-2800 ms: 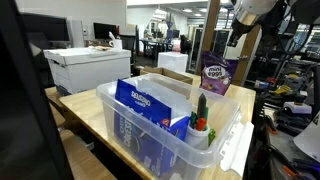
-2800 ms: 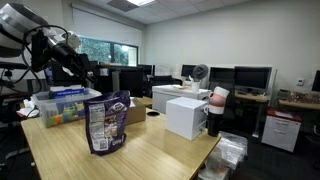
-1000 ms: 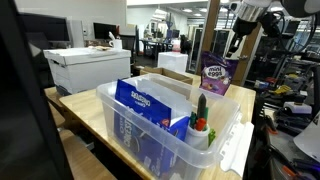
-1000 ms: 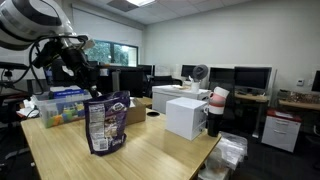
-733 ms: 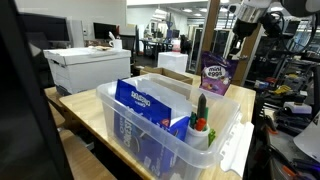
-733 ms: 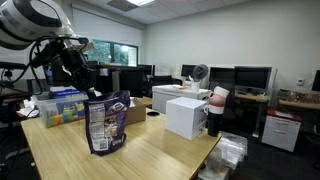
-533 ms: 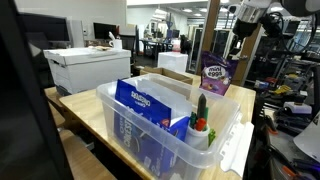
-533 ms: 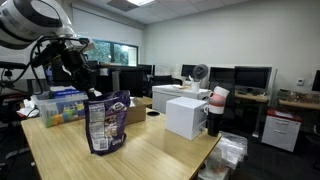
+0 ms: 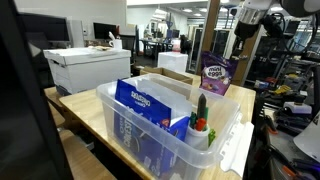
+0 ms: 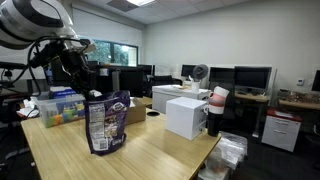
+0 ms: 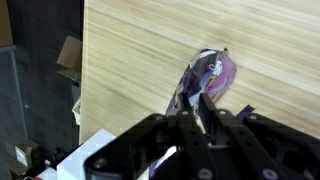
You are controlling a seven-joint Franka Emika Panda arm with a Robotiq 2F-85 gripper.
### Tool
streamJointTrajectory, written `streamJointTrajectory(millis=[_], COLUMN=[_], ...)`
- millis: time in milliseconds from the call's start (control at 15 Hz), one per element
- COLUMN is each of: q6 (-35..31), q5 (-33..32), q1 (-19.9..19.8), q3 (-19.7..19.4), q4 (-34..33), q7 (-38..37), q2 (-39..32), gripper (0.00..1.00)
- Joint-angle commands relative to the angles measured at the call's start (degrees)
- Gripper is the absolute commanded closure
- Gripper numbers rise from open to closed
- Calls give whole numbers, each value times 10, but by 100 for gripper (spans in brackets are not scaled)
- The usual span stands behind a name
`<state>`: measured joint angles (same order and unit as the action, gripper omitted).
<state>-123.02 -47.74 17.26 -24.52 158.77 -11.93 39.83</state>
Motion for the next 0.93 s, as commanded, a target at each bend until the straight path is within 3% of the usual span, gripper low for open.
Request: streamJointTrajectory(millis=[0, 67, 133, 400, 533, 600, 667, 800, 867], q6=[4, 0, -36, -36, -36, -36, -5, -11, -44], q5=[15, 3, 50, 50, 50, 50, 9, 11, 59], q1=[19, 5, -68, -68, -68, -68, 7, -4, -81], q3=[4, -2, 67, 65, 65, 65, -2, 0, 61], q4=[6, 0, 5, 5, 5, 5, 1, 1, -1], q7=[0, 0, 34, 34, 34, 34, 7, 14, 47], q2=[6, 0, -20, -21, -21, -21, 0, -1, -24], gripper=[54, 50, 69, 51, 50, 25, 24, 16, 12])
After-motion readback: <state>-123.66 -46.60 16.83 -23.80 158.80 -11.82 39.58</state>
